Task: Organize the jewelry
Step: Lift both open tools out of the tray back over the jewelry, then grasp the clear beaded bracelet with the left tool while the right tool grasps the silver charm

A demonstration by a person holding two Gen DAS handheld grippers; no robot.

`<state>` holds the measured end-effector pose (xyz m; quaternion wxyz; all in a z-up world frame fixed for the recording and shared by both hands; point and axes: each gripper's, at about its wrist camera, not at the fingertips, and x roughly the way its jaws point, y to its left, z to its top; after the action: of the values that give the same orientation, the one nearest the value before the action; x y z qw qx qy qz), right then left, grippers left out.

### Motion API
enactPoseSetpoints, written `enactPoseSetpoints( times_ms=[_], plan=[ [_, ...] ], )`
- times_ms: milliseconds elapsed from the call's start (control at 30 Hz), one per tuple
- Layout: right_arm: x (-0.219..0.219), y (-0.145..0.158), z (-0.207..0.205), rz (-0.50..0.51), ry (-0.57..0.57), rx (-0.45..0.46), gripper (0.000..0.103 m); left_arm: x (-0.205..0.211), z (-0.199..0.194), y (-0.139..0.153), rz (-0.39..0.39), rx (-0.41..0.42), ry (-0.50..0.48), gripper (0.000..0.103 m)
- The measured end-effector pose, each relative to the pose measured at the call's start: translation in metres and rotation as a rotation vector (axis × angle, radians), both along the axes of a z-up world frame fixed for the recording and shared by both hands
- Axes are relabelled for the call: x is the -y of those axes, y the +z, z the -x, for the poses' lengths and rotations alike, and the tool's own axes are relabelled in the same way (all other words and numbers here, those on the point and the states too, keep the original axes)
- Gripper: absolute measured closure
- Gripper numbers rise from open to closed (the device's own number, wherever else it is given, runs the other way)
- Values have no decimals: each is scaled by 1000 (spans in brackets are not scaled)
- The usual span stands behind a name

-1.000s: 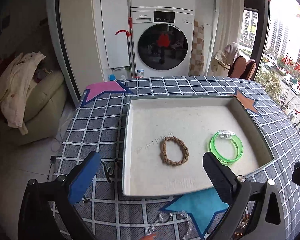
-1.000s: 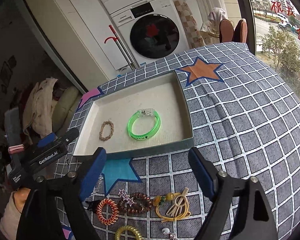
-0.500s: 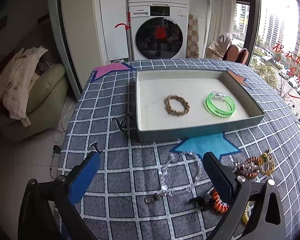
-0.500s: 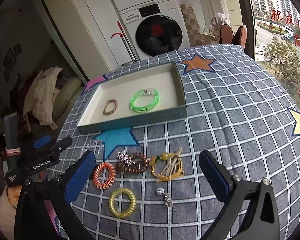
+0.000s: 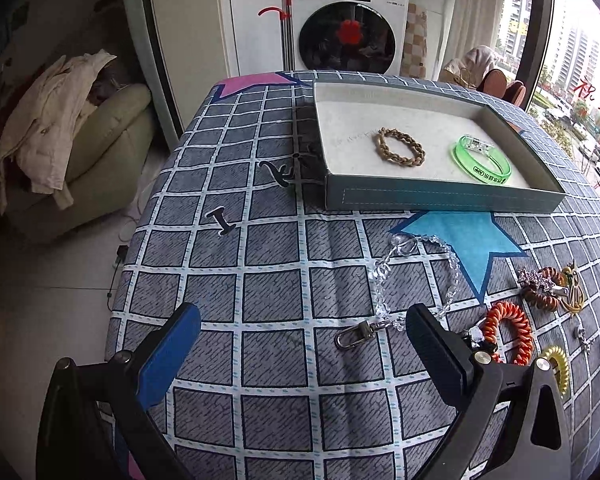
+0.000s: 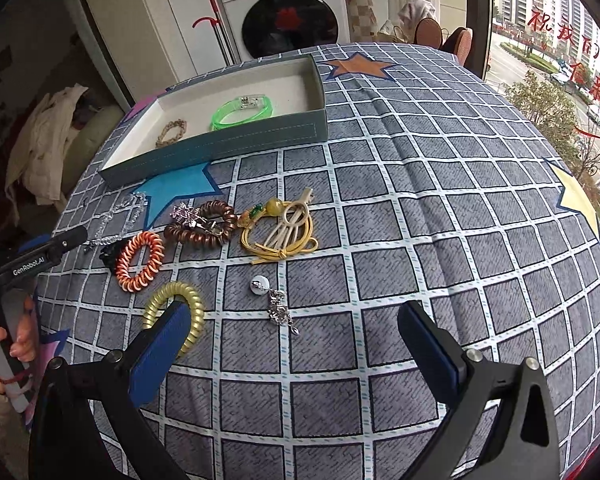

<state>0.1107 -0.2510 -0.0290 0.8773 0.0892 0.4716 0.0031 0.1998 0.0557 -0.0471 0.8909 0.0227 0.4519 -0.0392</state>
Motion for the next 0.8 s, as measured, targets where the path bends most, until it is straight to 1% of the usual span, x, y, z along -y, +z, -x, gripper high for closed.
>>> enactPoseSetpoints(
  times_ms=[100,267,367,433,467,533,600,667,700,767,800],
  plan=[
    [3,-2,2,8,-14,-1,0,3,-2,-1,6,-3,-5,0],
    [2,-6,3,33,-6,-8,0,9,-7,-9,-15,-25,-28,0],
    [-1,-8,4,55,2,-9,1,10,-4,-11,-21,-21,-47,0],
    [-3,-12,2,62,8,-16,8,12,-3,-11,-22,-18,-61,0],
    [-4,-14,0,63,11,-24,14,13,-4,-12,-23,-25,-69,0],
    [-9,-15,-2,91,22,-15,18,15,-4,-12,-21,-24,-82,0],
    [-15,-15,-5,114,52,-11,26,19,-4,-13,-24,-24,-106,0],
    [-21,-16,-8,139,80,-8,29,24,-5,-14,-36,-26,-133,0],
    [-25,-17,-10,157,92,-6,30,27,-6,-15,-44,-32,-147,4],
    [-30,-18,-13,176,114,0,33,31,-9,-14,-39,-34,-166,4],
    [-31,-17,-15,173,120,1,36,33,-10,-14,-36,-35,-172,7]
  ],
)
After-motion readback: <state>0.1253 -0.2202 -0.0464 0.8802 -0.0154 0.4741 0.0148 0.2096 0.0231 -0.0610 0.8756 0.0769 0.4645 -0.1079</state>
